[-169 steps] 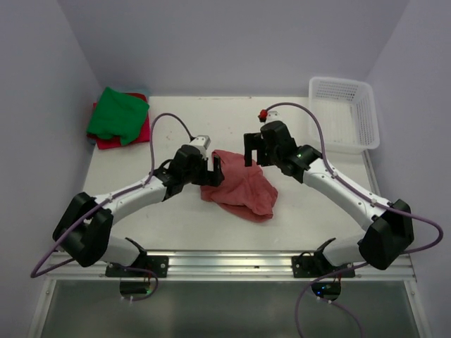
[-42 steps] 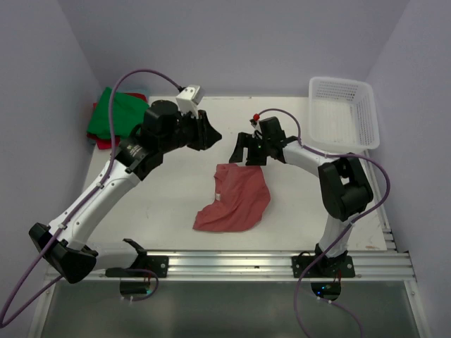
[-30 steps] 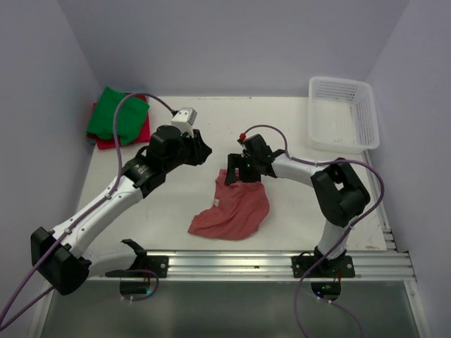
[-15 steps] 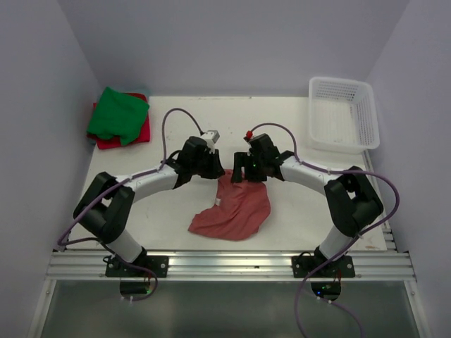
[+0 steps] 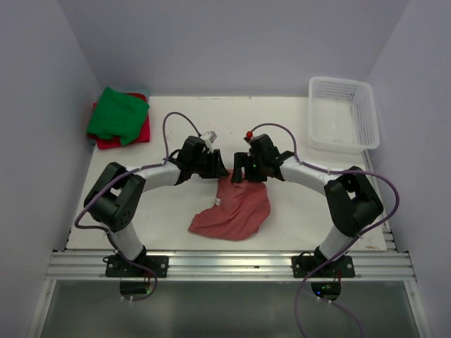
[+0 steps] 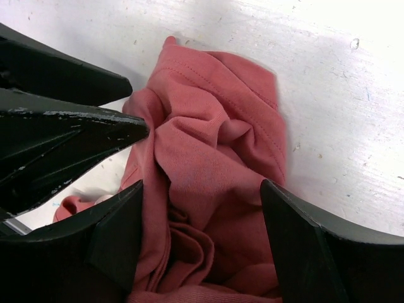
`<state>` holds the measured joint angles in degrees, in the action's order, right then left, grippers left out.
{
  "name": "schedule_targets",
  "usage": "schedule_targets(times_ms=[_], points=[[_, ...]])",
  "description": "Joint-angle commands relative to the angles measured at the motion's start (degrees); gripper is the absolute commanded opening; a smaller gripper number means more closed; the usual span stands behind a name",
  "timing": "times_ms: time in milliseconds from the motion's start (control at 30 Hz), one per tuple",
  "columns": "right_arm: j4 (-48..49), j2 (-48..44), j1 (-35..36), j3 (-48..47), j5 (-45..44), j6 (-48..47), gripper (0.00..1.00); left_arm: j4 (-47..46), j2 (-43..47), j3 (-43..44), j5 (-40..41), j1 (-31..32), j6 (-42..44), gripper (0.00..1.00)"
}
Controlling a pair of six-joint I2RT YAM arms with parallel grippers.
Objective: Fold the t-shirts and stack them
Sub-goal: Flatten out the tshirt
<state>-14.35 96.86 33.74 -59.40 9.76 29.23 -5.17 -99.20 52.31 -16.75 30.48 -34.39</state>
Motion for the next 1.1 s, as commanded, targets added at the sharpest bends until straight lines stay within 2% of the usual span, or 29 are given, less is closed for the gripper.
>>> schedule_targets(times_ms=[0,133,233,267,300,400,433,600,733,833,900,1067], points=[[-0.2,-1.4,0.0,0.6,-1.2,-1.2,0.75,-4.1,-1.2,1.1,-2.1,-0.3,-1.2,0.48],[-0.1,-1.7,-0.1,0.6,-1.4,-1.1,0.75,-6.3,-1.9,0.9,-4.9,-0.4,-1.9,0.47],[-0.4,-1.8,0.0,0.6,-1.5,-1.2,0.75,-7.0,-1.8,0.7,-6.0,-0.4,-2.0,0.41],[-0.4,-1.8,0.0,0.6,-1.7,-1.2,0.75,-7.0,-1.9,0.7,-6.3,-0.4,-1.9,0.31],[-0.4,-1.8,-0.1,0.5,-1.6,-1.1,0.74,-7.0,-1.8,0.6,-6.4,-0.4,-1.8,0.27],[-0.4,-2.0,0.0,0.7,-1.8,-1.1,0.75,-6.8,-2.5,0.7,-7.2,-0.4,-1.6,0.04],[-0.4,-2.0,-0.1,0.7,-1.7,-1.2,0.75,-7.0,-2.4,0.6,-7.5,-0.4,-1.6,0.0],[-0.9,-3.0,-0.1,1.0,-3.2,-1.1,0.75,-6.6,1.3,-0.5,-6.5,-0.4,-0.9,0.0],[-1.7,-4.9,-0.1,1.1,-7.6,-0.2,0.83,3.4,11.4,3.7,0.0,-0.4,2.9,0.0],[-2.5,-6.2,-0.1,0.9,-11.1,0.6,0.92,12.8,19.0,10.6,5.9,-0.4,6.3,0.0],[-2.4,-7.0,-0.1,0.9,-13.8,1.2,0.94,16.0,23.0,16.5,7.9,-0.4,7.8,0.0],[-1.4,-9.9,-0.5,-0.1,-17.8,2.6,0.98,25.5,25.5,27.6,8.4,-0.4,10.7,0.0]])
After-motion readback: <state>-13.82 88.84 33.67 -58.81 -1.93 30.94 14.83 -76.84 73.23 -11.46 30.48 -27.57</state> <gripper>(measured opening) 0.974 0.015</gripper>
